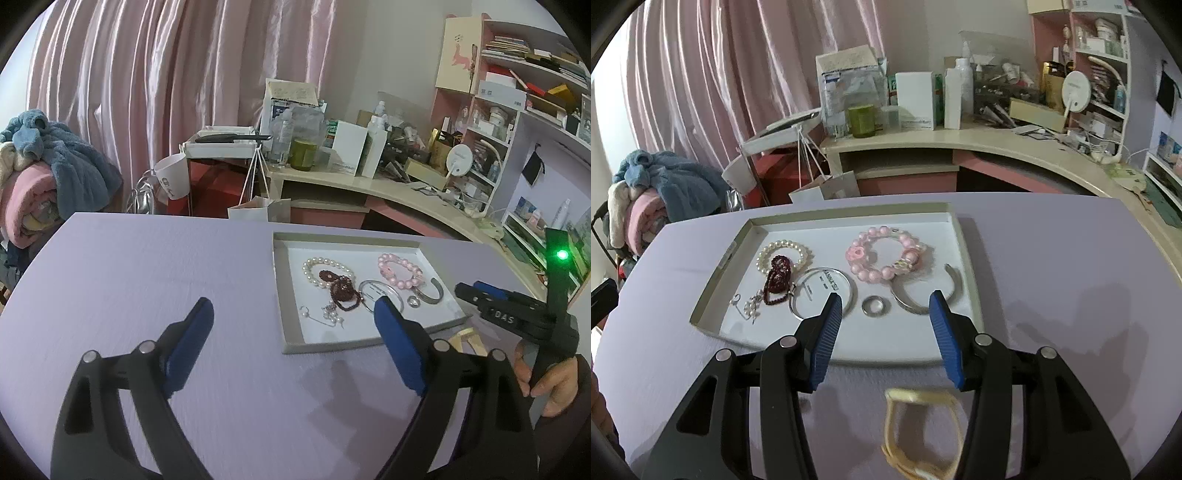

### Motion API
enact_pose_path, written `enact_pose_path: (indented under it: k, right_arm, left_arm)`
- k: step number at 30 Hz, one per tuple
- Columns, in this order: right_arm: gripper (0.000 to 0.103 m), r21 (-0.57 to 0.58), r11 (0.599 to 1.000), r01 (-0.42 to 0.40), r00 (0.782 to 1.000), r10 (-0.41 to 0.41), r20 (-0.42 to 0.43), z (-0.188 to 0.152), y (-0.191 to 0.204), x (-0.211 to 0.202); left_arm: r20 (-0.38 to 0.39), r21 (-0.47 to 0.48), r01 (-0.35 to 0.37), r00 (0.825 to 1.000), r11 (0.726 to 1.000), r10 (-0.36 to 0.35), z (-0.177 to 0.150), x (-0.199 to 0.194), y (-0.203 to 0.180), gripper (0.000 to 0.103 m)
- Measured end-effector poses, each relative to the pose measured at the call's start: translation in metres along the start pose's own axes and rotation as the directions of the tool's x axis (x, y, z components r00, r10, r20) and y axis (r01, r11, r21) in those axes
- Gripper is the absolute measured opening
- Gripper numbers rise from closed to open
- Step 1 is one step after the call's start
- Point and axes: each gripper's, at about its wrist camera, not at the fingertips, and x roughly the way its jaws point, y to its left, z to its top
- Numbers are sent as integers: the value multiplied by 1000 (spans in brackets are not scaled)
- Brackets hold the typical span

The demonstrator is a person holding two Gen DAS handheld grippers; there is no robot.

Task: Organize jewelry
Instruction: 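Lower the silver ring into the tray and open the right tool, then move the right tool to the yellow watch and close on its strap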

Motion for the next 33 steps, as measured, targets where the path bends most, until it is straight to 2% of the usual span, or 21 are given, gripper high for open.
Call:
enact_pose_path:
  k: [5, 16, 20, 27, 33]
  right_arm:
    - [56, 17, 1000, 26, 999, -27, 26, -15, -14, -22]
    - [62, 108, 993, 47, 999, -49, 9, -47, -50, -41]
    - [62, 109, 993, 44, 999, -44, -1, -54, -51, -42]
    - [68, 88, 996, 34, 999, -31, -30, -62, -41, -36]
    - [76, 54, 998, 33, 997, -29, -74, -67, -27, -22]
  left_arm:
    - [8, 11, 1, 1000, 1000, -1, -11, -15, -5, 90]
    - [7, 8, 3, 1000, 1000, -3, -31, -39, -10, 92]
    - [7, 8, 1, 1000, 1000, -1, -33, -41, -10, 92]
    - [-5, 7, -8, 1000, 1000, 8, -41, -45, -8, 93]
    - [-19, 11, -12, 1000, 1000, 13, -43, -43, -8, 93]
